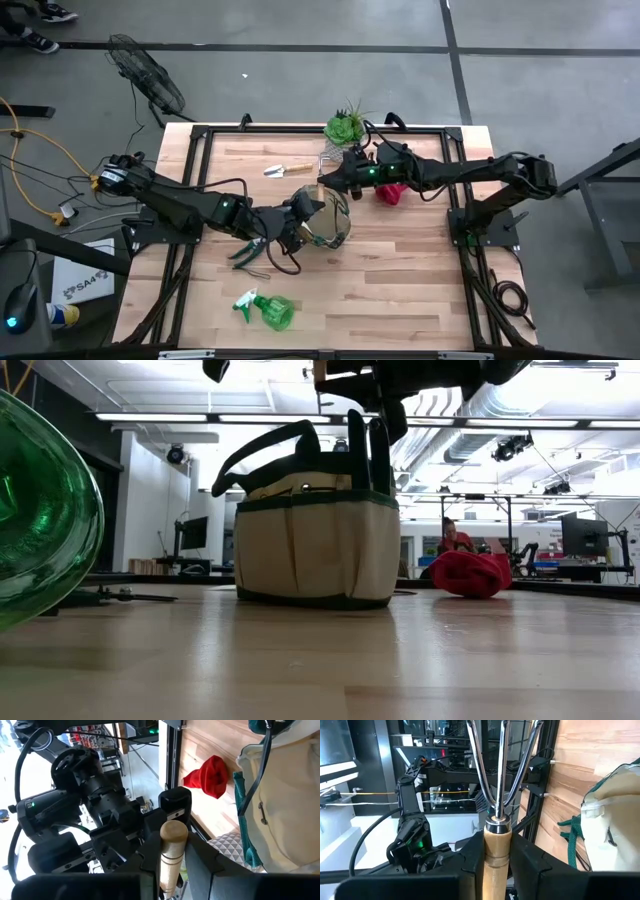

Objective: Pick & Place Garden tools in Gardening bag
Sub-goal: Put the brown hand rake into the brown gardening bag

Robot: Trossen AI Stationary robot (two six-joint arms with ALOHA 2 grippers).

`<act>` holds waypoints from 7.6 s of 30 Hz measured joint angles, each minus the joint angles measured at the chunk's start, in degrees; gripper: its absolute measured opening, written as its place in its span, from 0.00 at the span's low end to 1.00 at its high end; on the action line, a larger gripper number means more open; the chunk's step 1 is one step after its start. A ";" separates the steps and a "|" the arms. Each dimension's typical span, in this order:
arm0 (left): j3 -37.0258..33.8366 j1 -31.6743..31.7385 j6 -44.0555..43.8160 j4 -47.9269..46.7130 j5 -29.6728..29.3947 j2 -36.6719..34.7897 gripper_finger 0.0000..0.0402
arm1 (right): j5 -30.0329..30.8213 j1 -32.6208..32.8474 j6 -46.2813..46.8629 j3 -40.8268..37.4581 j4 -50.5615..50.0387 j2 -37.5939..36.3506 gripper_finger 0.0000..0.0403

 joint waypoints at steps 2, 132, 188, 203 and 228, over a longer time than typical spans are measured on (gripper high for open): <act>0.00 -0.01 -0.08 0.00 0.00 0.00 0.13 | -0.04 0.00 -1.00 0.00 0.01 0.00 0.20; -2.89 0.76 -90.09 -7.19 15.13 -0.27 0.13 | -2.88 -14.73 -35.76 -0.02 -33.77 -21.51 0.58; -12.20 0.76 -90.96 1.57 11.70 -0.93 0.30 | -1.57 -14.74 -36.66 -0.04 -35.12 -21.51 0.58; -12.26 0.78 -90.95 -3.88 8.14 -7.23 0.47 | -1.22 -14.73 -37.26 -0.07 -35.36 -21.53 0.58; -12.15 -2.45 -95.48 -24.49 17.14 -19.50 0.03 | -1.73 -14.73 -37.66 -0.07 -38.91 -21.62 0.58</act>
